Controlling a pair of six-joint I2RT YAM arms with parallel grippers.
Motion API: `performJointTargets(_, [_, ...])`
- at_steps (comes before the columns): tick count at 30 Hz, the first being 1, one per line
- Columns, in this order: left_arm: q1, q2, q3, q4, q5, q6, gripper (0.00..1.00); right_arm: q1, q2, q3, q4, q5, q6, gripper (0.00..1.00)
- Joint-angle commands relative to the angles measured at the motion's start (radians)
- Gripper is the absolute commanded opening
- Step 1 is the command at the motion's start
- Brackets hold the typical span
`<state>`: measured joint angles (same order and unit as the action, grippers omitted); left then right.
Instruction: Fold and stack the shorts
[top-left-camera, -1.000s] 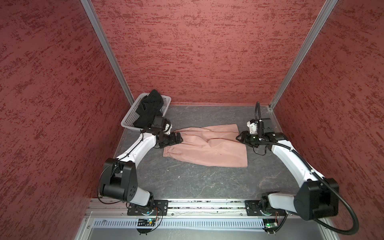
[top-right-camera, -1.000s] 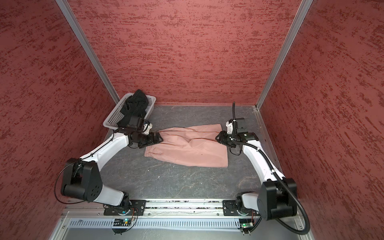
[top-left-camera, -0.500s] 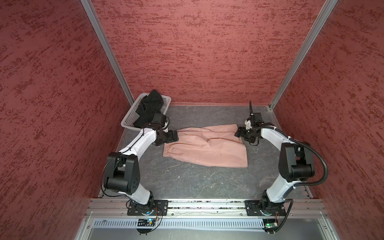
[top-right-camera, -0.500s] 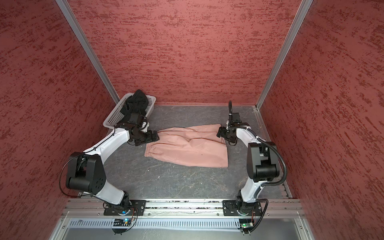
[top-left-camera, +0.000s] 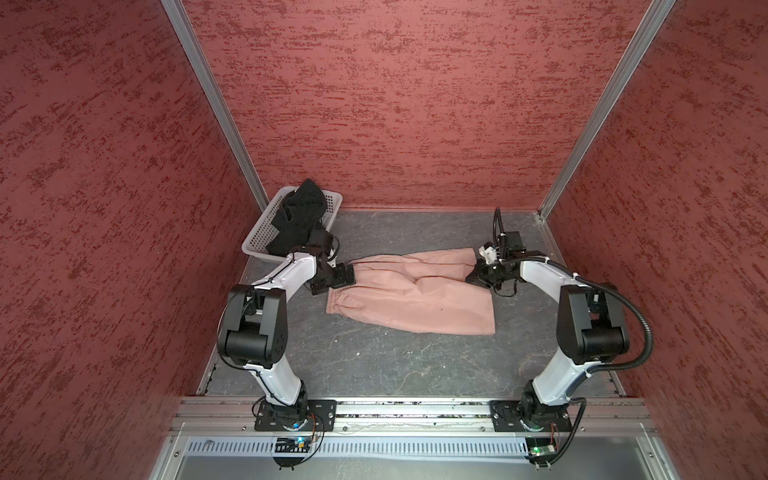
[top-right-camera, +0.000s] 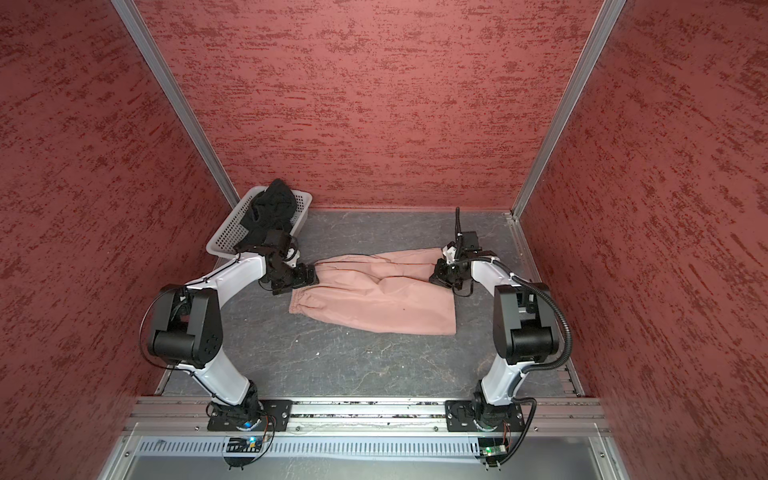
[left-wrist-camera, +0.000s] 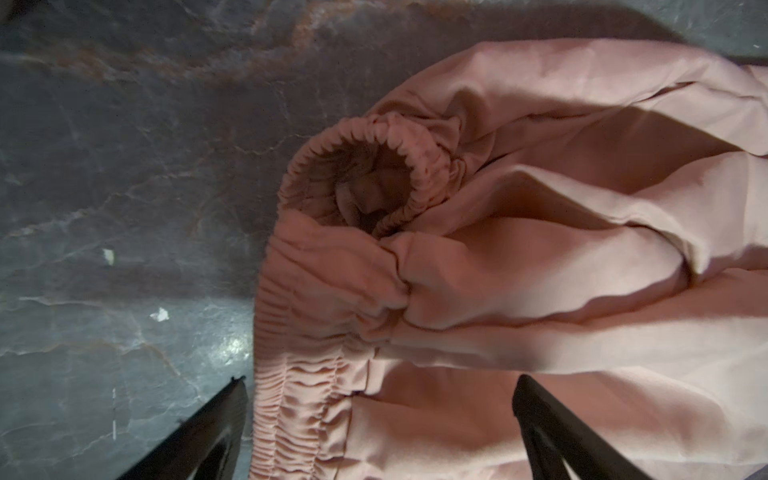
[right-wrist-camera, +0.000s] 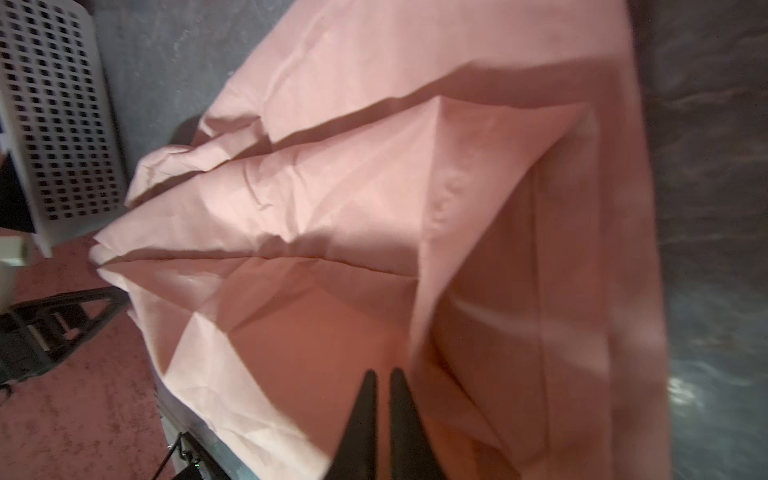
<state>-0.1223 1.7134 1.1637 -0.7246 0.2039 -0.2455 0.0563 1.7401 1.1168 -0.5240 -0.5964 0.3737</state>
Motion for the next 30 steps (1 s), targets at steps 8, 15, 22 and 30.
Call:
performJointTargets(8, [0.029, -0.006, 0.036, 0.022, 0.017, 0.015, 0.99, -0.001, -0.032, 0.194, -0.088, 0.081, -0.06, 0.0])
performJointTargets(15, [0.03, -0.037, 0.001, 0.004, -0.004, 0.019, 0.99, -0.035, -0.095, 0.138, -0.366, 0.28, -0.097, 0.84])
performJointTargets(22, [0.032, -0.028, -0.025, 0.016, 0.011, 0.023, 0.99, -0.085, -0.183, -0.067, -0.265, 0.18, -0.06, 0.79])
performJointTargets(30, [0.032, -0.032, -0.029, 0.031, 0.026, 0.022, 0.99, -0.084, -0.172, -0.157, -0.014, -0.068, 0.026, 0.71])
